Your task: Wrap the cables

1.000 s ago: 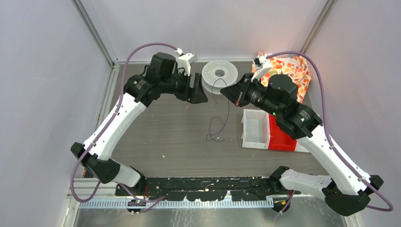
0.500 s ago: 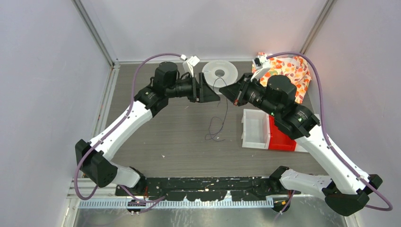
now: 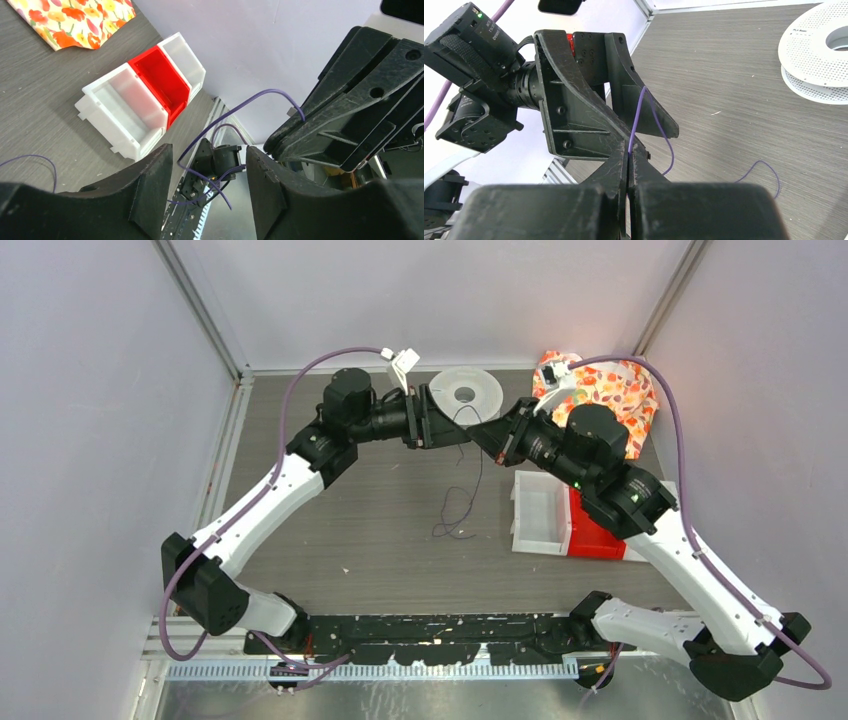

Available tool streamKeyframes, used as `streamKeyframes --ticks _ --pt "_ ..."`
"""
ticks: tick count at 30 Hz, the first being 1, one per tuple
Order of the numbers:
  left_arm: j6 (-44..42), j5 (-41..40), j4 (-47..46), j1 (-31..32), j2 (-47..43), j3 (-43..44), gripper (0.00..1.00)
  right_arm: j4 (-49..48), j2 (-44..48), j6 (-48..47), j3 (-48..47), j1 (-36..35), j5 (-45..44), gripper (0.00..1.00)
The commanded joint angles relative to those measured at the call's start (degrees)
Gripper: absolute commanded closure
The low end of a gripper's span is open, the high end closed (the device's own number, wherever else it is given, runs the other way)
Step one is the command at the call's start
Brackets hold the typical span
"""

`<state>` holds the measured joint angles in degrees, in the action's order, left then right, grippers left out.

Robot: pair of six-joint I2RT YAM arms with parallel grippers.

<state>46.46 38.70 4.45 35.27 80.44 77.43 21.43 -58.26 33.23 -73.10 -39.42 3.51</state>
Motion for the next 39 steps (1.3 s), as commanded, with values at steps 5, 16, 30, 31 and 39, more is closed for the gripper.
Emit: streamKeyframes --ticks 5,16,30,31,39 --pt "-0.2 1.45 -3.21 0.09 0.14 -1.1 0.46 -3.65 2.53 1.51 0.63 -0.16 -1.69 1.0" --pt "-0.02 0.2 -3.43 0.06 -0.42 -1.13 0.98 -3.34 2.95 1.62 1.17 -0.2 -2.1 1.0" --pt "-35.22 -5.5 42.16 0.04 2.39 23.17 1.0 20.22 1.36 -10.86 -8.01 -0.1 1.58 0.38" --pt "-36.88 -5.03 44.17 0.05 2.85 24.03 0.99 20.72 0.39 -11.67 -9.64 -0.05 2.87 0.33" --pt "-43.13 -3.22 50.51 0.06 1.31 25.03 0.99 20.0 -7.96 -14.83 -18.56 -0.06 11.05 0.28"
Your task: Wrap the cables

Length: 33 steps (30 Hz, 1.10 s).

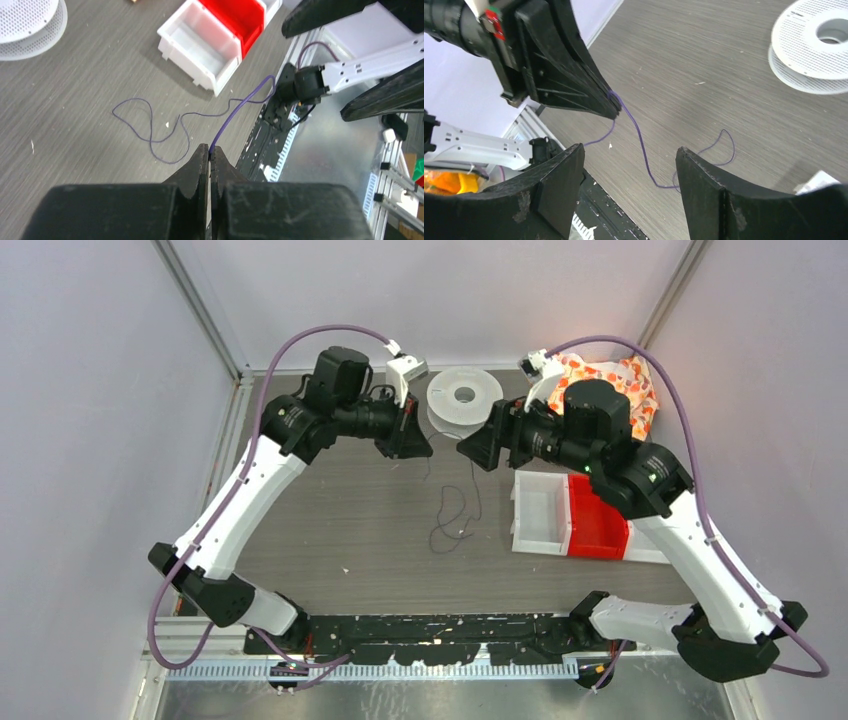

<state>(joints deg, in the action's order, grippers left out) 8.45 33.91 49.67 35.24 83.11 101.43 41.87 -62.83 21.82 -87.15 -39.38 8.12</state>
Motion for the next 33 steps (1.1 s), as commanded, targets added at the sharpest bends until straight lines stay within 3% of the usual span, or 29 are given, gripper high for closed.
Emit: streamKeyframes --ticks 1,9,15,21,23,27,28,31,33 --pt "-5.33 1.74 5.53 0.04 -1.65 0.91 1.0 -0.2 -4.59 -3.84 -5.39 -0.11 8.23 0.28" --pt "-6.21 2.94 6.66 0.09 -2.24 1.01 0.99 -1.94 -11.52 -2.81 -7.71 -0.09 15.84 0.36" --pt "-6.4 3.42 6.82 0.09 -2.25 1.21 0.99 -6.04 -12.4 -0.55 -6.02 -0.14 16.7 0.55" --pt "-6.54 3.44 6.91 0.09 -2.29 1.58 0.99 -5.77 -13.45 -0.03 -5.75 -0.1 17.37 0.82" --pt "-6.44 3.43 6.49 0.04 -2.47 1.54 0.99 -5.08 -13.46 -0.17 -5.64 -0.11 16.36 0.97" --pt "-6.21 3.3 5.69 0.02 -2.98 1.27 0.99 -5.37 -11.36 0.12 -3.18 -0.09 11.01 0.99" --pt "-5.93 2.9 5.56 0.04 -3.02 1.38 0.96 -7.18 -9.76 0.63 -1.5 -0.09 9.37 0.99" --pt "-4.53 0.06 4.72 0.09 -3.57 0.68 0.53 -17.29 -3.35 3.45 5.98 -0.16 6.08 0.99" --pt "-2.74 -0.51 3.5 -0.05 -3.92 -0.52 0.38 -23.23 -0.15 4.82 9.33 -0.09 4.89 0.99"
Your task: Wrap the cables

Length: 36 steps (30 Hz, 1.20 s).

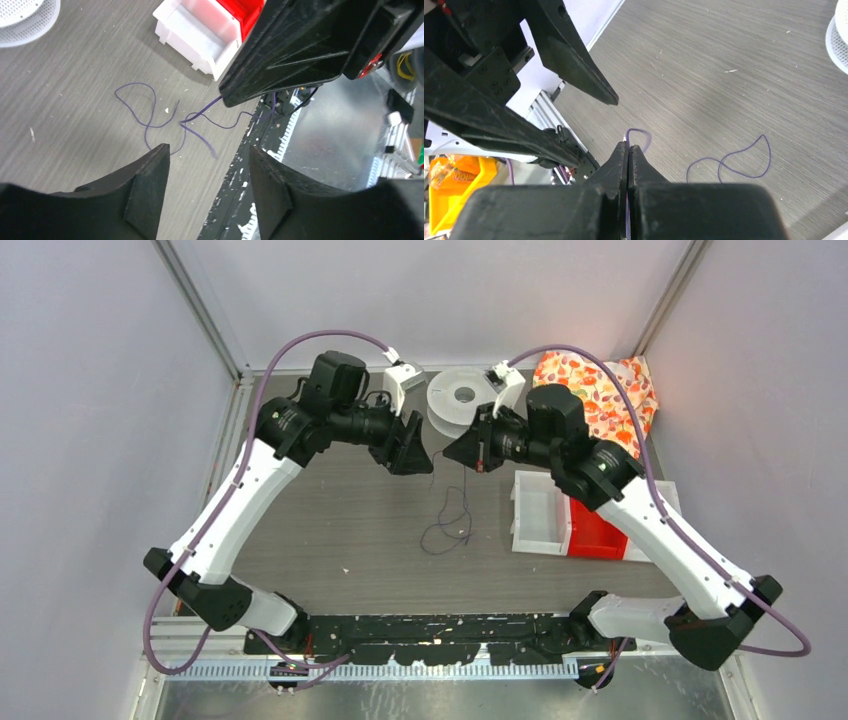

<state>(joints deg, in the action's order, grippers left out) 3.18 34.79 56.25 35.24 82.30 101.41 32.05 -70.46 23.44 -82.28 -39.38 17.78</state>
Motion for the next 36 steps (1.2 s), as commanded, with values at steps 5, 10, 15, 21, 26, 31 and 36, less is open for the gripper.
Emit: streamKeyframes --ticks 5,10,15,21,26,31,36 --pt "12.22 3.7 -10.77 -1.68 -3.83 -5.36 0.35 -15.14 9.83 3.72 5.9 -0.09 -5.64 0.99" --pt "18.76 4.55 -18.84 -4.29 -5.41 -10.92 0.38 -15.77 10.88 4.06 6.74 -0.09 -6.32 0.99" --pt "25.55 12.81 -26.62 -5.45 -5.1 -14.14 0.38 -15.78 11.33 4.24 7.28 -0.1 -6.55 0.99" --pt "34.45 16.44 -37.68 -5.45 -4.18 -19.03 0.64 -16.05 11.31 4.6 7.48 -0.11 -6.22 0.99" --pt "34.13 15.71 -37.47 -5.45 -3.65 -18.47 0.99 -15.36 12.08 4.44 8.1 -0.09 -7.47 0.99" --pt "31.37 11.24 -33.83 -5.45 -2.4 -16.39 0.77 -11.31 13.19 2.8 7.98 -0.11 -13.59 0.99" --pt "27.38 2.99 -27.51 -7.5 1.58 -10.67 0.33 -5.92 15.23 1.74 9.16 -0.09 -26.13 1.0"
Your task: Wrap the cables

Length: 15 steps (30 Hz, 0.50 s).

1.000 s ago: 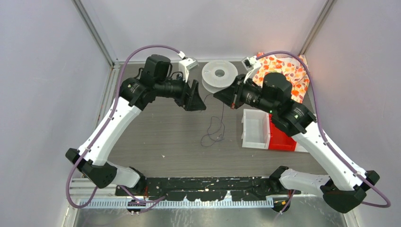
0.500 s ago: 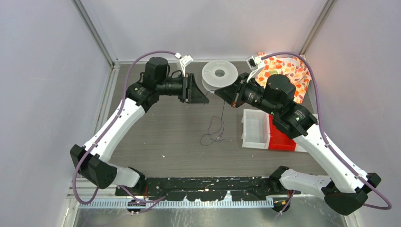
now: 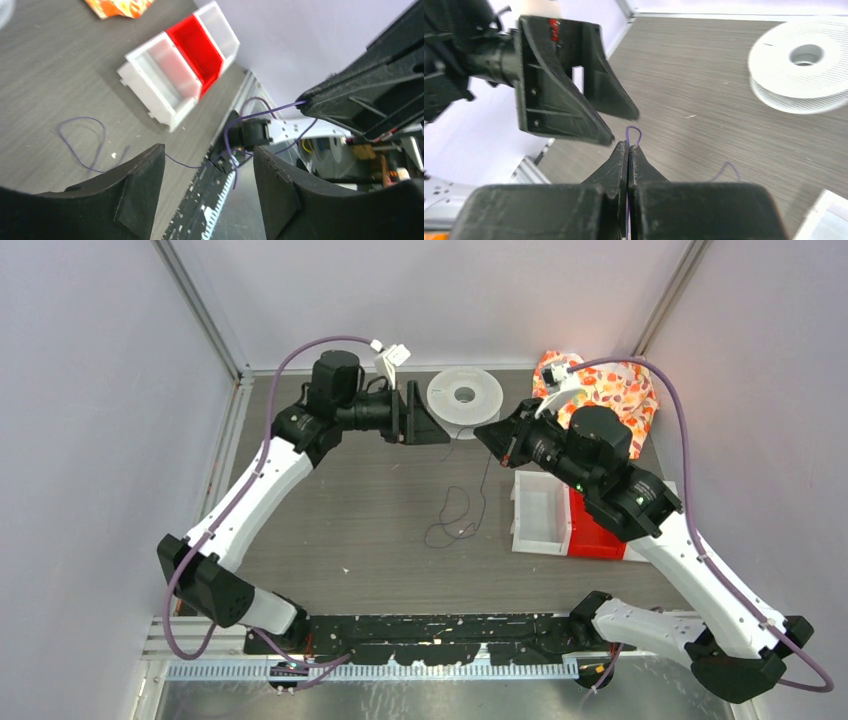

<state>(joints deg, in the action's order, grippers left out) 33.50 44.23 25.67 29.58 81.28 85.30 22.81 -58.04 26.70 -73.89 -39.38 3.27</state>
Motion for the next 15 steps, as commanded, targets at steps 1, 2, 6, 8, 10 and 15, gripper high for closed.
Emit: streamKeyframes --ticks 1,2,6,8,10,15 --pt "-2.08 -7.62 2.99 -3.07 3.83 6.17 0.33 3.48 3.56 -1.53 1.41 -0.11 -13.44 1.0" --pt "-0.69 -8.65 2.62 -4.36 5.33 6.85 0.34 3.47 4.22 -1.56 2.1 -0.14 -15.3 0.99" --pt "6.17 -14.76 1.56 -8.74 15.2 11.68 0.35 3.62 6.5 -1.79 3.6 -0.09 -19.77 0.99" --pt "7.95 -18.27 2.82 -9.44 21.8 16.17 0.35 4.02 6.93 -2.22 3.61 -0.12 -20.95 0.99" --pt "10.57 -20.57 2.68 -9.98 29.58 20.5 0.34 4.23 6.76 -2.3 3.49 -0.09 -21.47 0.99" --pt "16.5 -19.79 -4.26 -11.83 44.17 28.38 0.31 4.37 4.54 -1.94 3.06 -0.03 -21.06 1.0"
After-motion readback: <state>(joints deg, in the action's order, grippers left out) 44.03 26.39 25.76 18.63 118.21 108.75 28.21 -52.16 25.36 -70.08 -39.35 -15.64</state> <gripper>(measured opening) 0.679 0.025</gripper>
